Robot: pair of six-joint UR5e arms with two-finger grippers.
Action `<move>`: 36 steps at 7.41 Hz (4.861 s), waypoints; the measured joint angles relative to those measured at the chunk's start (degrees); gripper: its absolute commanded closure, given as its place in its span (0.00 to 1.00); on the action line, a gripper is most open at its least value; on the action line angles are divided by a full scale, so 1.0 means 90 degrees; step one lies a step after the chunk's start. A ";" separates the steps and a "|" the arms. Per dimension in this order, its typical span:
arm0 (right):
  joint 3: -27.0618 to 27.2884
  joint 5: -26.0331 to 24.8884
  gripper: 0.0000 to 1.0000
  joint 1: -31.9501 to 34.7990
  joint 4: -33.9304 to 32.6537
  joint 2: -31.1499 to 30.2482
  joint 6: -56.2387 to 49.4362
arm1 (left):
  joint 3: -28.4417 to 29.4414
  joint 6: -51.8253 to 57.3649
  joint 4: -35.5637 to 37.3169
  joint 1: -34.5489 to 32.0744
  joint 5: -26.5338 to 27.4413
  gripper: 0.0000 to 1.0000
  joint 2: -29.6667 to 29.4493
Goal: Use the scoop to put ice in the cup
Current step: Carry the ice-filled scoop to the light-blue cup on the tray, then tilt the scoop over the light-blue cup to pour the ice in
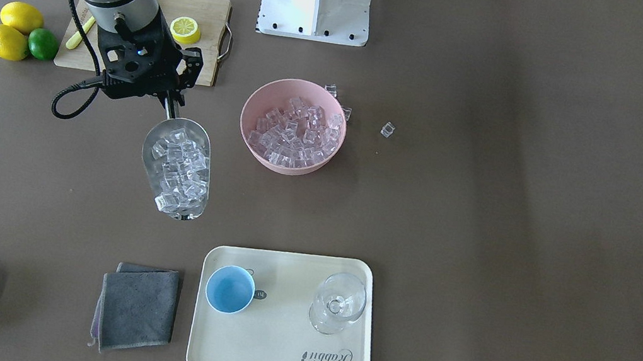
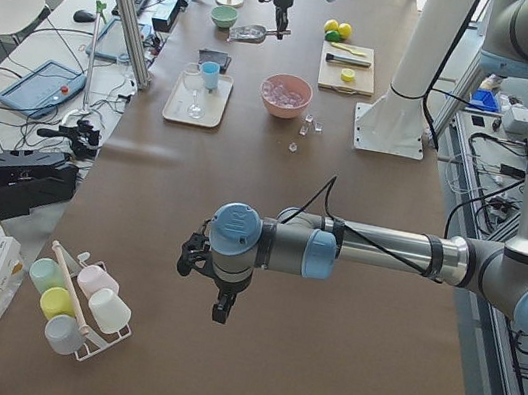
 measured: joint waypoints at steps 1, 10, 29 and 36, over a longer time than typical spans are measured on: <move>-0.0326 0.0047 1.00 -0.0001 -0.0075 0.0282 -0.0064 | -0.0008 0.0000 0.0000 -0.0007 0.0000 0.01 0.0004; -0.2553 0.1085 1.00 0.0313 -0.0144 0.1460 -0.0380 | -0.0045 0.0000 -0.0001 -0.0085 -0.0316 0.01 0.0053; -0.3242 0.2658 1.00 0.0619 -0.1437 0.2165 -0.0572 | -0.0135 -0.0010 0.0009 -0.0101 -0.0352 0.01 0.0048; -0.3460 0.3644 1.00 0.0911 -0.1396 0.2266 -0.0628 | -0.0155 -0.0010 0.0009 -0.0102 -0.0357 0.01 0.0049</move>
